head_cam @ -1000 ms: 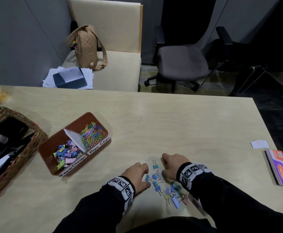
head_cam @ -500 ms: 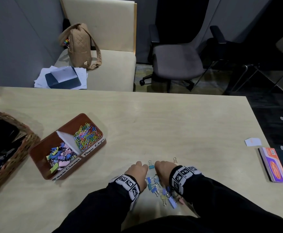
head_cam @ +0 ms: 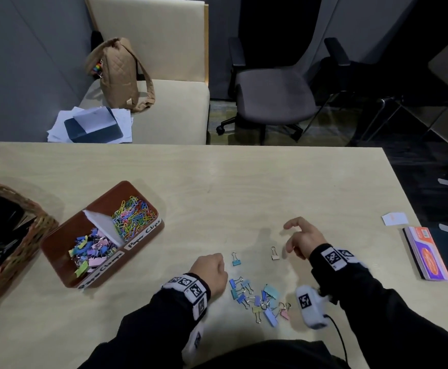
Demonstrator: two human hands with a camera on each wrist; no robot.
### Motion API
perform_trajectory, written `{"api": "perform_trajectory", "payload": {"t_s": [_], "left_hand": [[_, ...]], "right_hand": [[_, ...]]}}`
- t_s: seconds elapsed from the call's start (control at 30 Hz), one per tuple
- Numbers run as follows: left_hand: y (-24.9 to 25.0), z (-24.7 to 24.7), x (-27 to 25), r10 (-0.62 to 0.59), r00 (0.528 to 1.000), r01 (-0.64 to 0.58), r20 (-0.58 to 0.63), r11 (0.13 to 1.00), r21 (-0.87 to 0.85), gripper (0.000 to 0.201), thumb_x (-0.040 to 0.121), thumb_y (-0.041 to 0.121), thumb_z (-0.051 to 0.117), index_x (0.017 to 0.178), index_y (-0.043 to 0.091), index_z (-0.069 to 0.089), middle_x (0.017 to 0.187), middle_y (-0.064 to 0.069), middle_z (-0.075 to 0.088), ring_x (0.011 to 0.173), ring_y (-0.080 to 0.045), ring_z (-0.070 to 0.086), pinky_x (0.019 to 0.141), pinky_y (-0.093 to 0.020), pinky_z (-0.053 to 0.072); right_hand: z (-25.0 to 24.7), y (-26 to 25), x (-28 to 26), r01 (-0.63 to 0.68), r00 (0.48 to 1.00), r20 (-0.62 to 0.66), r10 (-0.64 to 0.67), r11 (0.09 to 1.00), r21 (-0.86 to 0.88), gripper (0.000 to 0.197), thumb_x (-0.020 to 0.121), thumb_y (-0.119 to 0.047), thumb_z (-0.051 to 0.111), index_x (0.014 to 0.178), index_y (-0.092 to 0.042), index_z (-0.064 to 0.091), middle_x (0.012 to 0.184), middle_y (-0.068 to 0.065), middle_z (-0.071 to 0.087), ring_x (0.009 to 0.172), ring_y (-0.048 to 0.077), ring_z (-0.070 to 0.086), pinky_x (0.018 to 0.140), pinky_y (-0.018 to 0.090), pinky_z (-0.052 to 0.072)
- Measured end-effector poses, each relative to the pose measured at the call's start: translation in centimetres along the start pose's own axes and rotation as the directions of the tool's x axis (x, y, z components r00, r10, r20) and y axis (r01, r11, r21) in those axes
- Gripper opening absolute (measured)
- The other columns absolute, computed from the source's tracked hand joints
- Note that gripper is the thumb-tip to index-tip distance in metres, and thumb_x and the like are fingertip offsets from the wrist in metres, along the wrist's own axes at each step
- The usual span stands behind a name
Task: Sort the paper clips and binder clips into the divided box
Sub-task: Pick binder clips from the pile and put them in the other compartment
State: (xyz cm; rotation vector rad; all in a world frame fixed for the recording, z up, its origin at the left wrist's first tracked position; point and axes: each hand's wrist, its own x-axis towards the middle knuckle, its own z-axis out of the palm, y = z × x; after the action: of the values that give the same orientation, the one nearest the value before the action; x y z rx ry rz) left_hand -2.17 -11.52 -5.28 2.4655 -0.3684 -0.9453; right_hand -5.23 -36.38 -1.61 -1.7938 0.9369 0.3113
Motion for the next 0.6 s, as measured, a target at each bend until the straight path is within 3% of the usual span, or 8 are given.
{"api": "perform_trajectory", "payload": {"t_s": [0.1,0.17,0.2,0.27,0.33,0.4,0.47,0.6], "left_hand": [[-0.2,0.0,0.8,-0.079,0.997,0.076,-0.003,0.968,-0.239,0.019,0.09,0.013,0.04,0.073,0.012,0.048,0.075,-0.005,0.053,0.069,-0.018,0.046,0.064,-0.03,0.042],[0.2,-0.1,1.1,-0.095,0.995,0.091,0.001,0.947,-0.308,0.019,0.092,0.017,0.039,0.075,0.013,0.047,0.078,-0.005,0.052,0.071,-0.018,0.045,0.069,-0.03,0.041],[0.5,-0.1,1.2,-0.099,0.995,0.098,0.013,0.945,-0.311,0.02,0.092,0.021,0.039,0.075,0.013,0.046,0.079,-0.004,0.054,0.072,-0.018,0.048,0.072,-0.032,0.044],[1.4,-0.4,1.2,-0.113,0.992,0.123,0.053,0.961,-0.249,0.021,0.087,0.035,0.044,0.078,0.016,0.048,0.082,0.0,0.06,0.074,-0.018,0.054,0.076,-0.034,0.048],[2.5,-0.7,1.1,-0.096,0.994,0.097,0.044,0.995,-0.021,0.031,0.075,0.05,0.05,0.084,0.021,0.05,0.082,0.001,0.062,0.074,-0.018,0.057,0.066,-0.031,0.046],[3.4,-0.8,1.3,-0.035,0.999,0.031,0.012,0.967,0.254,0.046,0.071,0.062,0.051,0.09,0.02,0.051,0.083,0.001,0.061,0.074,-0.021,0.055,0.06,-0.029,0.042],[4.1,-0.7,1.8,0.005,1.0,-0.009,0.012,0.919,0.394,0.051,0.076,0.065,0.05,0.096,0.018,0.053,0.09,-0.001,0.061,0.081,-0.024,0.056,0.064,-0.03,0.041],[5.3,-0.3,2.7,0.007,0.998,-0.036,0.065,0.886,0.463,0.035,0.089,0.041,0.049,0.105,0.011,0.059,0.103,-0.009,0.064,0.091,-0.028,0.061,0.069,-0.028,0.042]], "right_hand": [[0.1,0.5,0.4,-0.009,0.997,0.067,0.031,0.952,-0.307,0.033,0.073,0.011,0.042,0.074,-0.01,0.067,0.076,0.016,0.07,0.072,0.028,0.064,0.065,0.029,0.047],[0.8,0.7,0.4,0.008,0.992,0.106,0.061,0.831,-0.556,0.021,0.089,-0.009,0.048,0.097,-0.007,0.067,0.107,0.013,0.067,0.1,0.027,0.062,0.081,0.029,0.046],[1.2,0.7,0.3,0.048,0.991,0.122,0.048,0.734,-0.677,0.025,0.093,-0.021,0.047,0.106,-0.006,0.064,0.113,0.012,0.064,0.102,0.026,0.059,0.082,0.029,0.045],[1.7,0.7,0.0,0.069,0.992,0.122,0.039,0.639,-0.766,0.035,0.089,-0.044,0.05,0.102,-0.012,0.06,0.105,0.008,0.064,0.091,0.023,0.058,0.075,0.028,0.046],[2.3,0.6,-0.3,0.048,0.995,0.09,0.04,0.6,-0.798,0.046,0.08,-0.06,0.057,0.097,-0.017,0.056,0.097,0.003,0.064,0.086,0.021,0.059,0.072,0.029,0.048],[2.9,0.6,-0.3,0.059,0.995,0.094,0.036,0.545,-0.837,0.046,0.081,-0.058,0.059,0.101,-0.016,0.056,0.1,0.003,0.065,0.09,0.022,0.061,0.074,0.03,0.049],[3.4,0.5,-0.3,0.069,0.995,0.1,0.028,0.533,-0.843,0.039,0.085,-0.047,0.057,0.106,-0.015,0.057,0.105,0.005,0.066,0.095,0.024,0.062,0.076,0.031,0.049],[3.4,0.3,-0.5,0.075,0.99,0.127,0.062,0.529,-0.845,0.033,0.079,-0.033,0.056,0.105,-0.013,0.06,0.104,0.008,0.065,0.094,0.026,0.062,0.073,0.027,0.049]]}}
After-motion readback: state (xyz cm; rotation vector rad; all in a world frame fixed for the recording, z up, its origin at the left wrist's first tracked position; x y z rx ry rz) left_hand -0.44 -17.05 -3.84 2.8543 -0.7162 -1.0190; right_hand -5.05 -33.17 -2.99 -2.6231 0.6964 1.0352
